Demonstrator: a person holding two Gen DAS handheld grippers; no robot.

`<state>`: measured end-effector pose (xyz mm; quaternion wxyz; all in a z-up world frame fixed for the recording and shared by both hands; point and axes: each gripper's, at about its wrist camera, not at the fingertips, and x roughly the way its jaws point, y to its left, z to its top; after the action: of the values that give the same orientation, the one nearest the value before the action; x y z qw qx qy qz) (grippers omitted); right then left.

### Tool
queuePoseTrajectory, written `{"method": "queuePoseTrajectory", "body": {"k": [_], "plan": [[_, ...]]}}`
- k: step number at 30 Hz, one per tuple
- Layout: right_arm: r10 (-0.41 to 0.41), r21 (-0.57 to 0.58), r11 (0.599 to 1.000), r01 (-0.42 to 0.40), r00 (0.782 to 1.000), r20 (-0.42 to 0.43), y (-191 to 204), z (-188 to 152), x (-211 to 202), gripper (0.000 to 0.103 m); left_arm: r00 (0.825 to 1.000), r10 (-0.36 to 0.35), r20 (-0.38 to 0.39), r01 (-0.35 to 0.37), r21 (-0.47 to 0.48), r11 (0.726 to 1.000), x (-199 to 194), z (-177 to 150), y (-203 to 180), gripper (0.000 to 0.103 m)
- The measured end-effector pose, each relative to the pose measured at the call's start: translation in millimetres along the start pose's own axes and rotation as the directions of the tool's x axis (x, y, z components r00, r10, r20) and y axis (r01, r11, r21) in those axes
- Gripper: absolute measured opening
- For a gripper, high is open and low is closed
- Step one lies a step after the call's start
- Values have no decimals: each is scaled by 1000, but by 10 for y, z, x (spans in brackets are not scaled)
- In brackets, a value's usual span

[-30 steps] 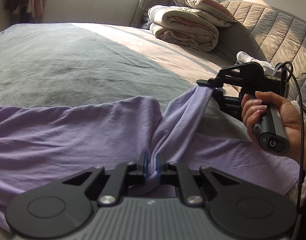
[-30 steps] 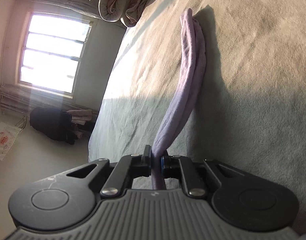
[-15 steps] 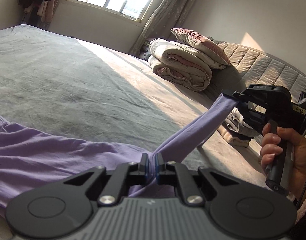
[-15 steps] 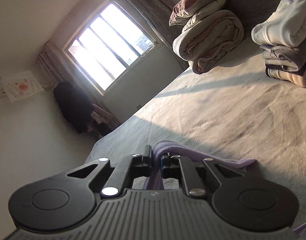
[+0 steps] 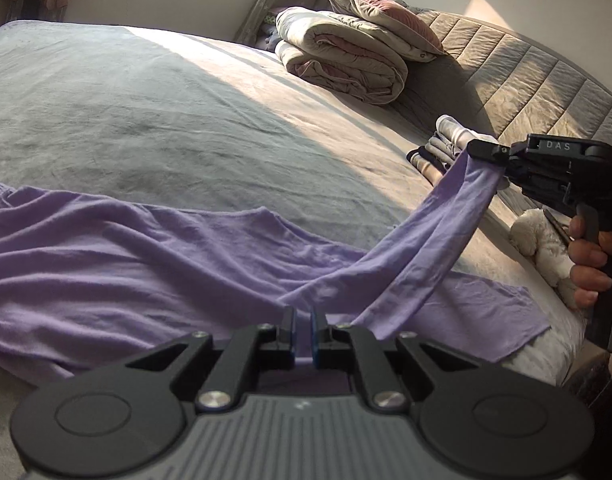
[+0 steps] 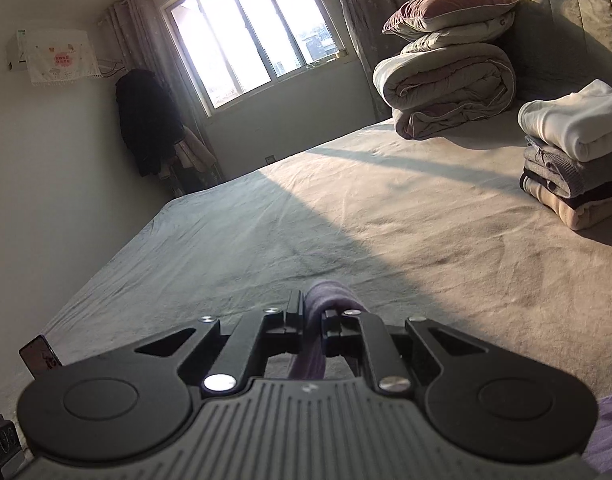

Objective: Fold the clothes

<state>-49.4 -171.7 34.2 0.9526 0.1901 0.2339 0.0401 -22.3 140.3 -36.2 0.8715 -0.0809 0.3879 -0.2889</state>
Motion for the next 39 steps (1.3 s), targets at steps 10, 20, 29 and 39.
{"method": "queuePoseTrajectory", "body": {"k": [10, 20, 29, 39], "plan": [[-73, 104, 988, 118, 927, -368, -519, -434, 221, 16, 999, 20, -41, -19, 13, 1000, 119, 19, -136, 16], [-4, 225, 969, 98, 925, -381, -859, -234, 12, 51, 997, 24, -72, -21, 38, 999, 419, 86, -394, 30], [-73, 239, 955, 175, 921, -384, -1221, -116, -34, 51, 997, 26, -67, -22, 66, 998, 589, 181, -581, 31], [-3, 169, 983, 67, 935, -354, -1043, -156, 511, 51, 998, 60, -25, -59, 28, 998, 682, 366, -369, 25]]}}
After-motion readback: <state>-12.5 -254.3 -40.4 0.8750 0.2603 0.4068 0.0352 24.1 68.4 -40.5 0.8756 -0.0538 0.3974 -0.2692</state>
